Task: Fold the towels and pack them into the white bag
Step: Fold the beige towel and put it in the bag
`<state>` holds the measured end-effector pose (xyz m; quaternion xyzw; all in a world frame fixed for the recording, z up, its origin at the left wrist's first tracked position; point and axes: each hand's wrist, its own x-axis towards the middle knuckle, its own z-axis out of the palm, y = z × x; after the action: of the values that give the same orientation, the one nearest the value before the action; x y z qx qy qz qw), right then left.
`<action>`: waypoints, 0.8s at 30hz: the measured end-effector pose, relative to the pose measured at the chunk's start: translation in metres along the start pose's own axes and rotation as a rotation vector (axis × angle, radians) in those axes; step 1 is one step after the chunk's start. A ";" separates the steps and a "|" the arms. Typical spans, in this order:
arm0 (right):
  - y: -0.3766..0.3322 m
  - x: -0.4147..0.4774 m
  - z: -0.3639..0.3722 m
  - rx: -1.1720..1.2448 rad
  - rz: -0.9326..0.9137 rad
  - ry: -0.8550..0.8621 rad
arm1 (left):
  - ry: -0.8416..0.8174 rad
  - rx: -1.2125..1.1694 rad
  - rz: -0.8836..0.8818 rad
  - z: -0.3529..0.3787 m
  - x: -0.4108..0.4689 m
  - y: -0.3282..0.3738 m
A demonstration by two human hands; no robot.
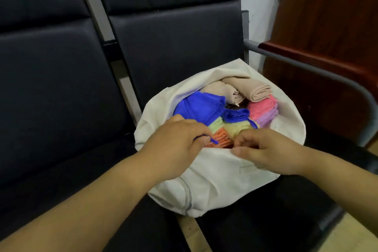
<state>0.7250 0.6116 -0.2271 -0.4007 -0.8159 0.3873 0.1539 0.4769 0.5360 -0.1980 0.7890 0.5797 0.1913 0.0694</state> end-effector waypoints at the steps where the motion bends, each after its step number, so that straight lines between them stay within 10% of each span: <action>1: -0.004 -0.001 0.001 0.067 0.042 -0.002 | -0.004 -0.049 -0.009 0.001 0.002 -0.005; 13: -0.013 -0.046 -0.023 -0.065 0.226 0.013 | -0.308 0.055 -0.177 -0.015 0.042 0.040; 24: 0.011 0.001 -0.055 -0.143 0.233 -0.398 | -0.683 0.265 -0.229 -0.007 0.080 0.075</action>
<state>0.7606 0.6446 -0.1994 -0.4178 -0.8037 0.4151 -0.0846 0.5613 0.5862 -0.1485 0.7396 0.6272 -0.1682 0.1770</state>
